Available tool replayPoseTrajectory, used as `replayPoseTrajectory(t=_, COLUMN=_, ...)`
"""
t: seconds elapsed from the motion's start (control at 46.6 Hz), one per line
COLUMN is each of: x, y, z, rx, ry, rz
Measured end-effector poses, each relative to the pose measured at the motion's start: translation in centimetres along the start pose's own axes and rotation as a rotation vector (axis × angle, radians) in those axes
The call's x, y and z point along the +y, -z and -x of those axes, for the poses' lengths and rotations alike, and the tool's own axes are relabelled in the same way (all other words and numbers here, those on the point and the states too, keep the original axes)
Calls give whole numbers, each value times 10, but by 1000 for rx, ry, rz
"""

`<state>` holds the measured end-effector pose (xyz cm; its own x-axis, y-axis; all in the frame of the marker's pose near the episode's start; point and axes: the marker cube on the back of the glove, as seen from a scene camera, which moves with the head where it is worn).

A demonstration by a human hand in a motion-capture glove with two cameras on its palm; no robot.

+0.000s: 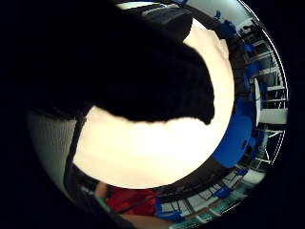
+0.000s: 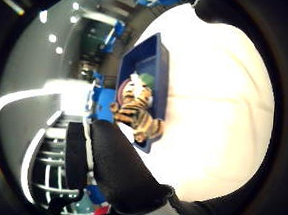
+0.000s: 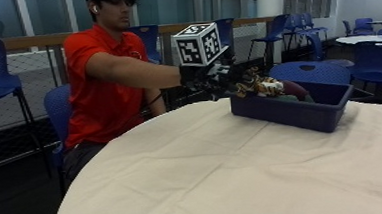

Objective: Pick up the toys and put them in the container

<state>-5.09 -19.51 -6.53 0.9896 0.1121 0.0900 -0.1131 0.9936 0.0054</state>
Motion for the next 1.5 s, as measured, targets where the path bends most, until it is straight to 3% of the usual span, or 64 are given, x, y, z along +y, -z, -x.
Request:
replayPoseTrajectory(t=0.429, x=50, y=-2, z=-74, rx=181, ry=-63, rz=1)
replayPoseTrajectory(t=1.008, x=97, y=7, z=-99, rx=197, ry=-51, rz=-17)
replayPoseTrajectory(t=1.502, x=107, y=-20, z=-101, rx=182, ry=-67, rz=-5)
